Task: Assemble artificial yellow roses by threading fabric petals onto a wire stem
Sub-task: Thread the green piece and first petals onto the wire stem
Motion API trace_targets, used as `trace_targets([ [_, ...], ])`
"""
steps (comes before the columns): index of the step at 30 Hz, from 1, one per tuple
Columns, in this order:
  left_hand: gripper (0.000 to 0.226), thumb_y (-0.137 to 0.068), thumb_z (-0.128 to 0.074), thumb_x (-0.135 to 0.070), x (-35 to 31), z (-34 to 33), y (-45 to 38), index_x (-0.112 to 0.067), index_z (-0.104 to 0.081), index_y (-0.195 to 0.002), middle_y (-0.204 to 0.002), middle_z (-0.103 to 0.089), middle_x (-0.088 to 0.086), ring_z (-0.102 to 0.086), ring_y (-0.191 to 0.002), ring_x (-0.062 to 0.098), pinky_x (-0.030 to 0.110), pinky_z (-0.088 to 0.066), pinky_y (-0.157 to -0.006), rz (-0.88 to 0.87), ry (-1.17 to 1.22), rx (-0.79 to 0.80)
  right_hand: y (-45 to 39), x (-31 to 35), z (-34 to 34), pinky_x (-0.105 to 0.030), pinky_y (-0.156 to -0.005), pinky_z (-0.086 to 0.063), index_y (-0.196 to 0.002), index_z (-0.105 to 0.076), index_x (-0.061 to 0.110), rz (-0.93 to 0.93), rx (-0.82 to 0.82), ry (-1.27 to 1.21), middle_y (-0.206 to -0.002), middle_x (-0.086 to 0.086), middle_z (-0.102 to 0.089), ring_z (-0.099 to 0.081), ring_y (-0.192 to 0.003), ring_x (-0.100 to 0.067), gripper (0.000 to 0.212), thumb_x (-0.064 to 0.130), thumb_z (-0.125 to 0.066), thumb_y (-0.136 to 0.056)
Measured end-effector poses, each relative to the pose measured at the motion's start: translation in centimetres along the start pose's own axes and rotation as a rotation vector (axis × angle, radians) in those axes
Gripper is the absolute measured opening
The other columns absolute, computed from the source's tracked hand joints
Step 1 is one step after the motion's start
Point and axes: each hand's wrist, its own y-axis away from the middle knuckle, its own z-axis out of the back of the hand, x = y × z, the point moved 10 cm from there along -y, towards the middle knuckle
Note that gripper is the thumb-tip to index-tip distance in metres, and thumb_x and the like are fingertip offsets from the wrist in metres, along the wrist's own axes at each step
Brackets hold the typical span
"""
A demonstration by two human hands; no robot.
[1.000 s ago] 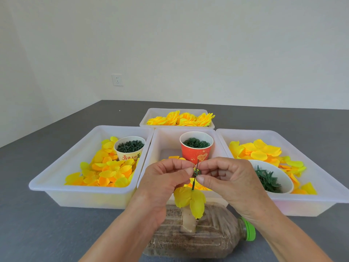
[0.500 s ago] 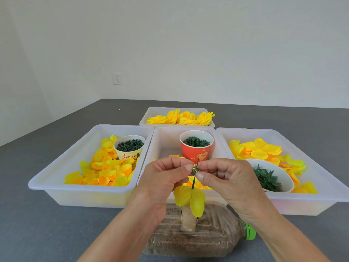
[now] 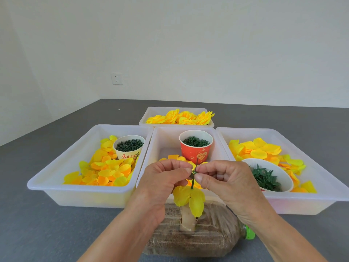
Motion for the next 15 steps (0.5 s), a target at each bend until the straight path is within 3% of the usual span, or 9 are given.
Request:
trace_targets([
  [9,0.024,-0.080,-0.065,0.001,-0.7,0.0,0.3,-0.015,-0.071,-0.063,-0.059,-0.065,-0.001,-0.052,-0.052,0.005,0.012,-0.046,-0.054,-0.069,-0.110,-0.006,0.0,-0.3,0.0,-0.016,-0.060,-0.052,-0.065,-0.073,0.023,-0.004,0.030,0.018,-0.067,-0.001,-0.072,-0.064,-0.060,-0.004,0.024,0.000,-0.077,-0.068],
  [15,0.019,-0.079,-0.067,0.001,-1.3,0.1,0.9,-0.013,-0.072,-0.067,-0.060,-0.066,-0.005,-0.056,-0.057,0.001,0.008,-0.044,-0.055,-0.167,-0.246,0.011,0.3,-1.2,-0.5,-0.019,-0.062,-0.053,-0.074,-0.073,0.019,-0.046,0.077,0.089,-0.070,-0.002,-0.072,-0.063,-0.063,-0.006,0.016,0.003,-0.076,-0.072],
])
